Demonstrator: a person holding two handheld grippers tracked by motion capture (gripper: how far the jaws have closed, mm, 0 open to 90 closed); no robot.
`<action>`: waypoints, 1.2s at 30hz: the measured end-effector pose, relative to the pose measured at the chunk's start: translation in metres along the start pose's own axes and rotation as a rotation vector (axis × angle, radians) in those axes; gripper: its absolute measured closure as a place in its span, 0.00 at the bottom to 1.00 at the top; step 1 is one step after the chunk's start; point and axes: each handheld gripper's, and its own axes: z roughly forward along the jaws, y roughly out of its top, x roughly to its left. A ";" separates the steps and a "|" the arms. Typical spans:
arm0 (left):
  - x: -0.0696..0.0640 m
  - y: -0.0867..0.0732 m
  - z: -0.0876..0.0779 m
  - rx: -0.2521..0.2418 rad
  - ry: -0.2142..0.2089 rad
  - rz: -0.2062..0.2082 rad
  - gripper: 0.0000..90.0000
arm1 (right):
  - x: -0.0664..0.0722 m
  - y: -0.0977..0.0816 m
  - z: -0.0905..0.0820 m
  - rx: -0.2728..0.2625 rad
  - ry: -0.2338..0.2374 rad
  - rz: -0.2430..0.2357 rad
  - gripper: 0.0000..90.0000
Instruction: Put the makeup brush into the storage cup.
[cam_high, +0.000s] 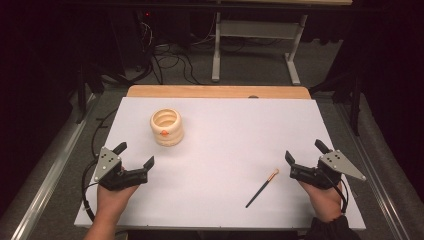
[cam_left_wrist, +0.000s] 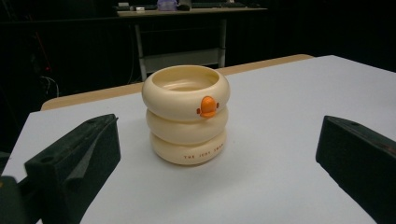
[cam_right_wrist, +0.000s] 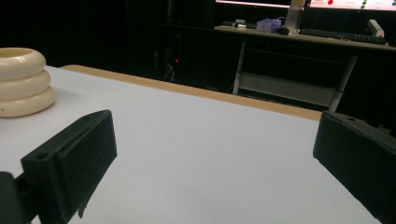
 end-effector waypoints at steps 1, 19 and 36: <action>0.000 0.000 0.000 0.001 0.002 -0.004 0.01 | 0.000 0.000 0.000 0.005 -0.002 0.000 0.01; 0.000 -0.002 0.001 0.000 0.006 -0.005 0.01 | -0.001 -0.001 0.000 0.007 -0.009 -0.010 0.01; 0.001 -0.001 0.001 -0.003 0.011 0.000 0.01 | -0.001 -0.001 0.001 0.017 -0.013 -0.013 0.01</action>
